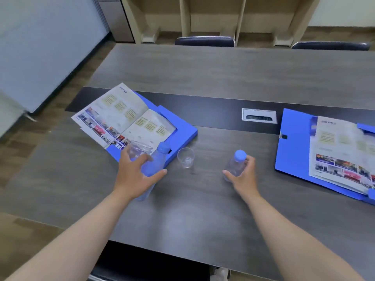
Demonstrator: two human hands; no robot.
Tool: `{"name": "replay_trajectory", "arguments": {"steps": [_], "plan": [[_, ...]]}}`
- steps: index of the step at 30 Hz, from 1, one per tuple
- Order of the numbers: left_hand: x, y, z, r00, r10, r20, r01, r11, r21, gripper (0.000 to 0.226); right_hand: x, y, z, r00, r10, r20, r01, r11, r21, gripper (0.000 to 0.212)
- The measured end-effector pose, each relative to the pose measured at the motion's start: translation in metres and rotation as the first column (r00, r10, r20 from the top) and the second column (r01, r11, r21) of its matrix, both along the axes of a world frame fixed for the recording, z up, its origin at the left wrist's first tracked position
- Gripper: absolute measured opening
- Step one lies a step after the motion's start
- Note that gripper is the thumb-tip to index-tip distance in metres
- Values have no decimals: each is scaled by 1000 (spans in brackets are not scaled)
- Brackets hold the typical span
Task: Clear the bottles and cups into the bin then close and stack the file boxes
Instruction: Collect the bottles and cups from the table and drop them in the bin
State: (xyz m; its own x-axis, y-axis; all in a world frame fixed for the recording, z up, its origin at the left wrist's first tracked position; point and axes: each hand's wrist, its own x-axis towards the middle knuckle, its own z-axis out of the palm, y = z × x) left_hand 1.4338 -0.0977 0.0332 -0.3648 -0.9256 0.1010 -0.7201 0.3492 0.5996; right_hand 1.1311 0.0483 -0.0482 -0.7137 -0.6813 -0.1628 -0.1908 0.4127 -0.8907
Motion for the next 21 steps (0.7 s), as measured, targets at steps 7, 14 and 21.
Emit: {"name": "replay_trajectory", "arguments": {"steps": [7,14,21], "plan": [[-1,0,-1,998,-46,40,45,999,21,63,-1,3,-15,1000,5,-19,-5,1000,3,76],[13,-9,-2,976,-204,76,210,973,-91,62,16,23,-20,984,-179,12,179,984,-15,88],[41,-22,-8,931,-327,160,354,915,-193,59,111,23,-23,944,34,-329,-49,998,-38,64]]}}
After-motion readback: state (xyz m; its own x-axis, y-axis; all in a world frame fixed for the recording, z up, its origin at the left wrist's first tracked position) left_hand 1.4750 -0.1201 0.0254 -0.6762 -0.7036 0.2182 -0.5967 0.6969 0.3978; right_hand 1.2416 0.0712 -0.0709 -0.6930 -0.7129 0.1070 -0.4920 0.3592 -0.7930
